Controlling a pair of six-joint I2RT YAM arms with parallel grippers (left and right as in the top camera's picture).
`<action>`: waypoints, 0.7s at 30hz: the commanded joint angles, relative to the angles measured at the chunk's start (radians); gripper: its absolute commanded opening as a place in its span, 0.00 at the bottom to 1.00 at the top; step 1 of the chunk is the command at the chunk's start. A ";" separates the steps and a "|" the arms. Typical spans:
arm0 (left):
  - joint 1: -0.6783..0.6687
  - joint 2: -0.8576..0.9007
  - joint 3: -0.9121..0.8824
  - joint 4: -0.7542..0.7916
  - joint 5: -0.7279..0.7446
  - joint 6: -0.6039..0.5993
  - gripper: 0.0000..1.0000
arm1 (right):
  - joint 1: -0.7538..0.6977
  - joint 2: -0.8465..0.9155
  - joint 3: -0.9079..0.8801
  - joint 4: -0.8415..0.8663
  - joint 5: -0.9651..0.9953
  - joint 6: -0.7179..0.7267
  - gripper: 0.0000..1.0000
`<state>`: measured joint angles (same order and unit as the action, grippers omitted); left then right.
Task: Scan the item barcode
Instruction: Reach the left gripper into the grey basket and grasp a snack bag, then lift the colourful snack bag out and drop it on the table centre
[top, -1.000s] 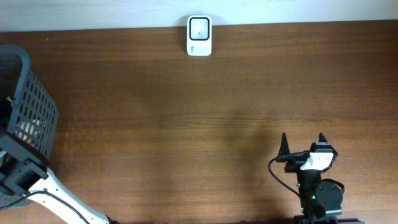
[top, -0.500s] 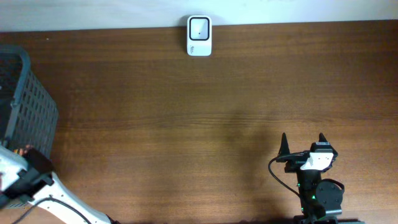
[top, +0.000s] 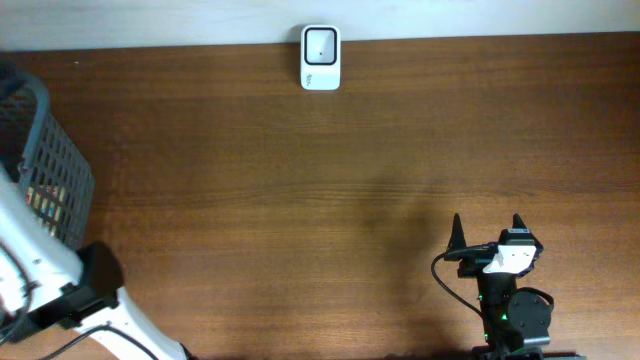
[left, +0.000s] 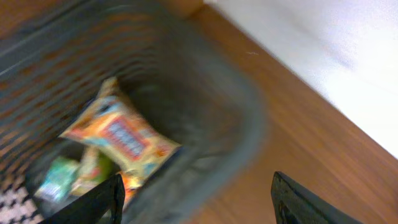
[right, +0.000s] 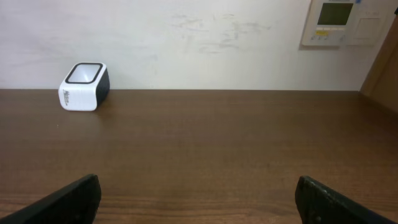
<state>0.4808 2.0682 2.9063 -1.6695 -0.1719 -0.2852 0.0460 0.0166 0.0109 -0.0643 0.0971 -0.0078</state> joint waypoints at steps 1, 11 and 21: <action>0.217 -0.019 -0.064 -0.014 -0.015 -0.063 0.77 | 0.006 -0.005 -0.005 -0.007 0.013 -0.003 0.99; 0.393 -0.019 -1.075 0.644 0.169 -0.021 0.99 | 0.006 -0.005 -0.005 -0.007 0.013 -0.003 0.99; 0.393 -0.019 -1.299 0.987 0.169 -0.021 0.63 | 0.006 -0.005 -0.005 -0.007 0.013 -0.003 0.99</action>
<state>0.8745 2.0392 1.6356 -0.7059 -0.0151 -0.3084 0.0460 0.0166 0.0109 -0.0639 0.0975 -0.0074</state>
